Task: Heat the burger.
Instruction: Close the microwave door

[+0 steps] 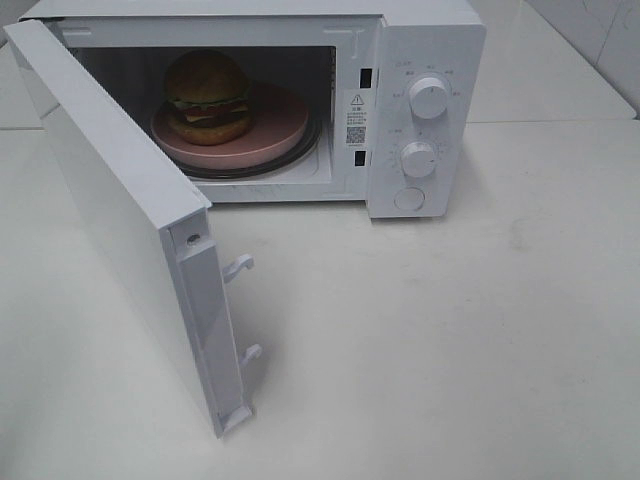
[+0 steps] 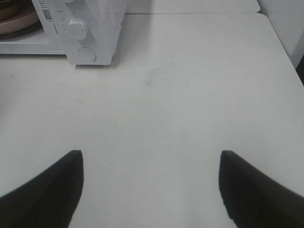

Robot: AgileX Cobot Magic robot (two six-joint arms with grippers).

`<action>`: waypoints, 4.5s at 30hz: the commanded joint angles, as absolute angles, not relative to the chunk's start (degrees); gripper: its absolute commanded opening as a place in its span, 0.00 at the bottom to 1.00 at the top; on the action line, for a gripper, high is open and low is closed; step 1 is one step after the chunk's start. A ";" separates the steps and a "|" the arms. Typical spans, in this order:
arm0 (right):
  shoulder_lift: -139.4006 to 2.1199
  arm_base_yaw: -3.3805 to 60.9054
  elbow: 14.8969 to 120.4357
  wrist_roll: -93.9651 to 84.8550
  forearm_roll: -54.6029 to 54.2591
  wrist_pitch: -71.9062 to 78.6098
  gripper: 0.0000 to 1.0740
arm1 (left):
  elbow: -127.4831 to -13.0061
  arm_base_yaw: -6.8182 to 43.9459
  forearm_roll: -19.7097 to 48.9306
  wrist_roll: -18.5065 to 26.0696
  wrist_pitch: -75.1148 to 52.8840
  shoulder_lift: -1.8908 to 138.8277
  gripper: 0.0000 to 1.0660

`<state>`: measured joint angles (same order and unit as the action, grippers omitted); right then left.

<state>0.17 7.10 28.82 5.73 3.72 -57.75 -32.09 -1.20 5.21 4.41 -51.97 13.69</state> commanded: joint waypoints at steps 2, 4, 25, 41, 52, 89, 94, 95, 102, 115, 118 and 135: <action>1.89 6.65 28.65 4.93 3.61 -57.18 0.71 | -30.48 -1.26 5.67 4.35 -44.81 17.65 0.06; 1.89 6.65 28.65 4.93 3.61 -57.18 0.71 | -29.16 -1.26 5.67 4.53 -41.42 19.31 0.00; 1.89 6.65 28.65 4.98 3.61 -57.18 0.71 | -13.01 -1.20 6.47 4.93 12.15 40.16 0.00; 1.89 6.65 28.65 4.98 3.61 -57.18 0.71 | -12.61 4.41 -6.19 -2.23 30.88 59.70 0.00; 1.89 6.65 28.65 4.98 3.61 -57.18 0.71 | -14.73 12.78 -7.85 -2.75 40.79 72.31 0.00; 1.89 6.65 28.65 4.98 3.61 -57.18 0.71 | -39.13 37.82 18.56 8.19 44.18 98.03 0.00; 1.89 6.65 28.65 4.98 3.61 -57.18 0.71 | -43.77 39.71 21.89 10.83 43.77 101.24 0.00; 1.89 6.65 28.65 4.98 3.61 -57.18 0.71 | -43.77 39.71 21.89 10.83 43.77 101.24 0.00; 1.89 6.65 28.65 4.98 3.61 -57.18 0.71 | -51.34 40.16 24.29 11.00 41.37 106.05 0.00; 1.89 6.65 28.65 4.98 3.61 -57.18 0.71 | -60.85 40.11 26.24 11.06 39.19 112.01 0.00; 1.89 6.65 28.65 4.98 3.61 -57.18 0.71 | -63.03 40.05 27.90 12.32 37.70 113.10 0.00; 1.89 6.65 28.65 4.98 3.61 -57.18 0.71 | -65.66 38.96 29.34 15.13 36.96 114.25 0.00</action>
<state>0.17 7.10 28.82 5.73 3.72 -57.75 -63.60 41.48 24.87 15.18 31.34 113.90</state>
